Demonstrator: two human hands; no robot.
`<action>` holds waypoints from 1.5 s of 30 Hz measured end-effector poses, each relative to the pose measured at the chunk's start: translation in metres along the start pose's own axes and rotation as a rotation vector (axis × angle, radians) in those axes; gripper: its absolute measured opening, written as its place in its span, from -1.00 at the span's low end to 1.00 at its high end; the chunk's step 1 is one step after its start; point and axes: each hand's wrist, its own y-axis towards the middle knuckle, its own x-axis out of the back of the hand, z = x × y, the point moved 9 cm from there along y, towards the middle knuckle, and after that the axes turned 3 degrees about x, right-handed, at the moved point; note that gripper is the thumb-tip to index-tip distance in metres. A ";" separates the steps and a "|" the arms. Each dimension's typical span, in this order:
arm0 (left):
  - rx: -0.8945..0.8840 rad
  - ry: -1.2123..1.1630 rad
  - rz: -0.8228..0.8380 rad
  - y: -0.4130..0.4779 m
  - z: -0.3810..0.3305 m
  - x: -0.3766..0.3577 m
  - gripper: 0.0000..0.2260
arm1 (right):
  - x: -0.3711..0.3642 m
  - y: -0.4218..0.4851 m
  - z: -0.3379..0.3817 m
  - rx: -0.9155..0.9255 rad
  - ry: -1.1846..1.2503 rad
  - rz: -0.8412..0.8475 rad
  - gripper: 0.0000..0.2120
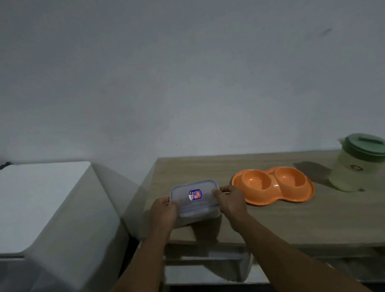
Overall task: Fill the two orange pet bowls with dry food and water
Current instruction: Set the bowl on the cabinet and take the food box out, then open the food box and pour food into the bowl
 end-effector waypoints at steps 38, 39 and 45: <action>0.242 -0.083 0.000 0.202 -0.021 -0.012 -0.50 | -0.088 0.182 0.014 -0.221 -0.337 0.017 -0.56; 0.256 -0.096 0.009 0.201 -0.019 -0.014 -0.47 | -0.088 0.182 0.019 -0.200 -0.395 0.041 -0.51; 0.335 -0.126 0.030 0.197 -0.014 -0.014 -0.70 | -0.126 0.185 0.062 0.091 -0.745 0.293 -0.69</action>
